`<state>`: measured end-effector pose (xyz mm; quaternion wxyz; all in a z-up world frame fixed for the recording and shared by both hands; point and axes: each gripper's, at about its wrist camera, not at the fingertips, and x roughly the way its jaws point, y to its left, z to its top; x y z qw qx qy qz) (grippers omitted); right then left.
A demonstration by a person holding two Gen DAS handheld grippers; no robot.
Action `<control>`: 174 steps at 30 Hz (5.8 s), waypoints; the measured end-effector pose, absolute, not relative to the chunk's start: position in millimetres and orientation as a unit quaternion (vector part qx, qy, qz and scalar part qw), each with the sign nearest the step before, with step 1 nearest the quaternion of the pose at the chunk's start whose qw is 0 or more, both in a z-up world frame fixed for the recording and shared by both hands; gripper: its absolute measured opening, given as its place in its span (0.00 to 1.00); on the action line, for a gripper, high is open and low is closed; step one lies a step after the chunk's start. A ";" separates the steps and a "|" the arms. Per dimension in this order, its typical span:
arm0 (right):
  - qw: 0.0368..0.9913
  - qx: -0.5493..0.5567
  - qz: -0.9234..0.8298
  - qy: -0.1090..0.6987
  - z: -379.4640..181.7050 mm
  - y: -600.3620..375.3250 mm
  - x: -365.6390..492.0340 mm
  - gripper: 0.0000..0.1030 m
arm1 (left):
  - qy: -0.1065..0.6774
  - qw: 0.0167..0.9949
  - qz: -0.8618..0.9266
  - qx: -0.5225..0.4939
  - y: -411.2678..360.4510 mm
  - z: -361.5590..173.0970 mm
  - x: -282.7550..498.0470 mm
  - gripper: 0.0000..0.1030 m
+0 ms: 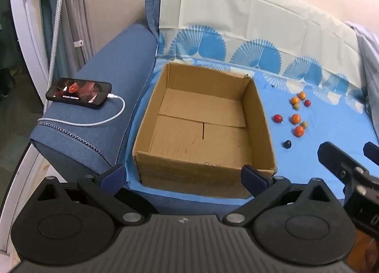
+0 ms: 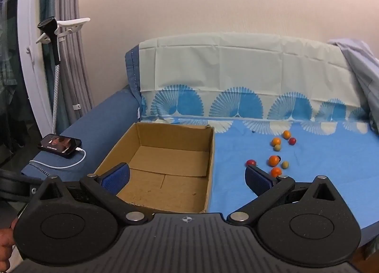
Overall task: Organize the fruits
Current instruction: 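Move both tools toward the scattered fruits beside the cardboard box, then grasp the dark round fruit with the left tool while the right tool grasps a mandarin, then carry the dark fruit and the mandarin over the cardboard box with both tools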
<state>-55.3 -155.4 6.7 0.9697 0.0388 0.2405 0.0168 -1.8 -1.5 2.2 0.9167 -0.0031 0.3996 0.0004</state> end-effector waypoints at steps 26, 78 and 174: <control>0.963 0.066 0.026 0.261 -7.0 -167.3 -51.4 1.00 | 0.462 0.886 0.030 0.017 -4.8 -9.7 20.2 1.00; 0.927 0.073 -0.202 0.308 -123.1 -433.9 58.5 1.00 | 0.528 0.817 -0.178 0.150 -282.5 -122.2 161.1 1.00; 0.939 0.010 0.103 0.327 -42.0 -166.4 -25.0 0.37 | 0.440 0.896 -0.039 -0.041 15.7 -37.7 28.4 0.27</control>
